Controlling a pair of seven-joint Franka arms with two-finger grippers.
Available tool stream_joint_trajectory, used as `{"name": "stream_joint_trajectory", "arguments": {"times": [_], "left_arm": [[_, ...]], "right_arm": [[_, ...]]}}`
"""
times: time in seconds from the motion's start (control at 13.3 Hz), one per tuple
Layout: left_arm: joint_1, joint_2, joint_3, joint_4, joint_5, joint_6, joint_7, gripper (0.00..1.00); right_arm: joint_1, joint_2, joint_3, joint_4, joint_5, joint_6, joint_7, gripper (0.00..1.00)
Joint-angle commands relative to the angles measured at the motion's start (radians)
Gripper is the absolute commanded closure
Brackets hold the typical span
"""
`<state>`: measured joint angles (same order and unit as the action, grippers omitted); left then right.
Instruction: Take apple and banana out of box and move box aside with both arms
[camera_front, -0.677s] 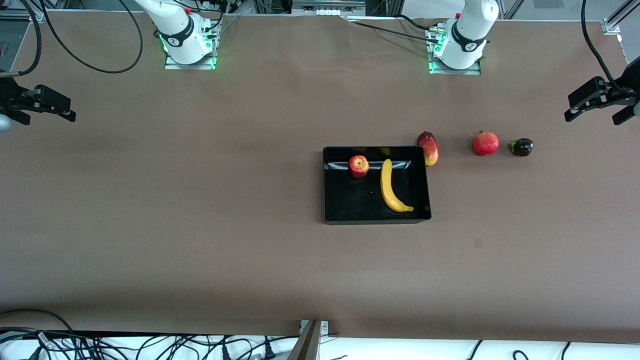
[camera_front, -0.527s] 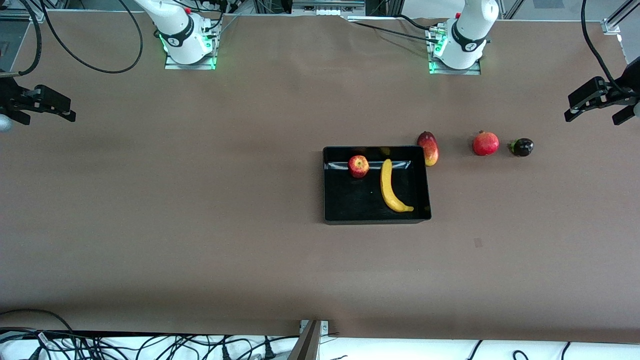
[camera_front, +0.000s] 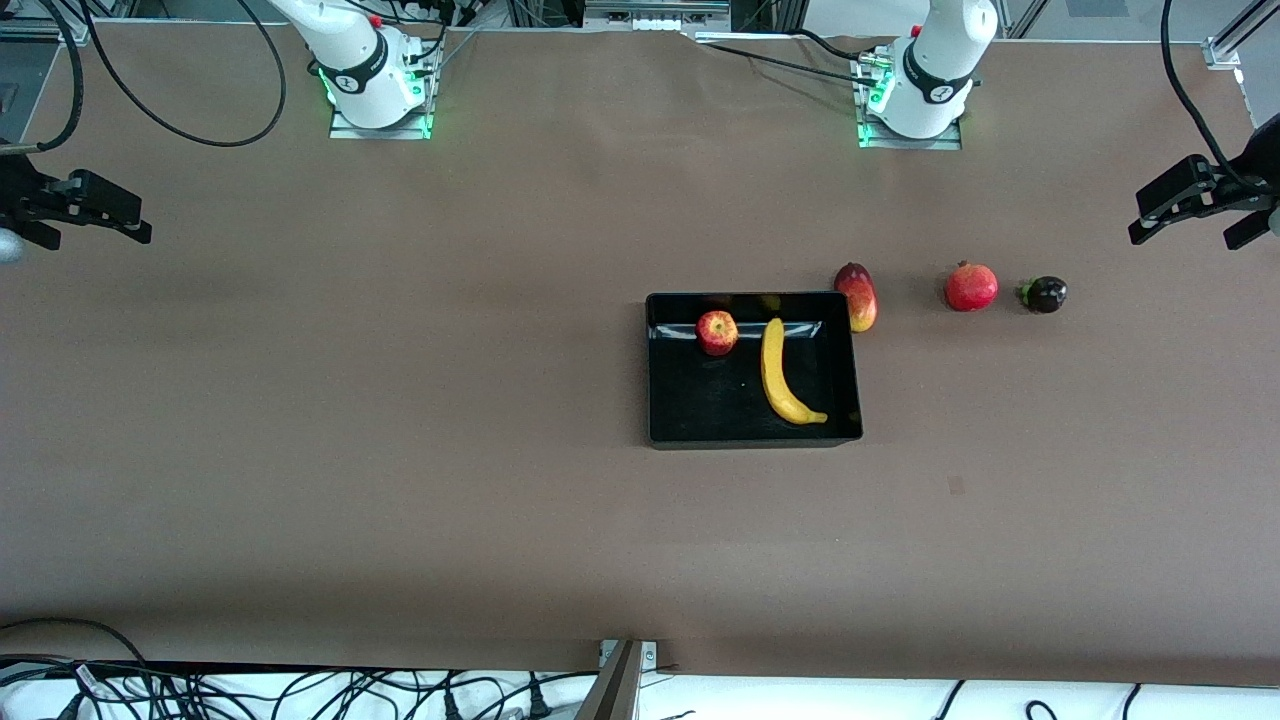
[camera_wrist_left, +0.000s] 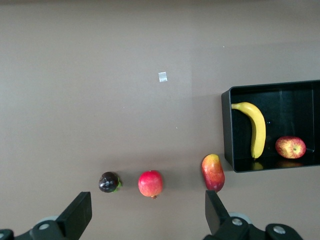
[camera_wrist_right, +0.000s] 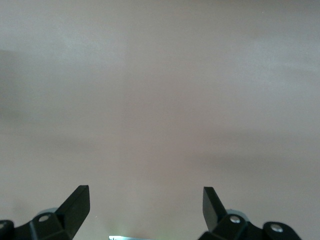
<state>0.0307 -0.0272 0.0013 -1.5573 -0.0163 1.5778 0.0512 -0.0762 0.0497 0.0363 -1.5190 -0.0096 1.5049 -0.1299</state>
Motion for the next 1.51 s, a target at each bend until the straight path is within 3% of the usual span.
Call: {"name": "stream_joint_trajectory", "arguments": {"times": [0.0, 0.83, 1.2, 1.43], "left_arm": [[-0.029, -0.004, 0.014, -0.015, -0.037, 0.008, -0.056, 0.00], [-0.098, 0.193, -0.067, -0.024, -0.031, 0.169, -0.339, 0.00], [-0.161, 0.207, -0.122, -0.147, -0.021, 0.342, -0.580, 0.00], [-0.225, 0.282, -0.145, -0.155, -0.007, 0.395, -0.747, 0.00]], "right_arm": [[-0.002, 0.009, 0.005, 0.022, -0.009, -0.011, 0.003, 0.00], [-0.002, 0.009, 0.005, 0.022, -0.009, -0.009, 0.003, 0.00], [-0.002, 0.009, 0.005, 0.022, -0.009, -0.009, 0.003, 0.00], [-0.002, 0.009, 0.005, 0.022, -0.009, -0.009, 0.003, 0.00]]}}
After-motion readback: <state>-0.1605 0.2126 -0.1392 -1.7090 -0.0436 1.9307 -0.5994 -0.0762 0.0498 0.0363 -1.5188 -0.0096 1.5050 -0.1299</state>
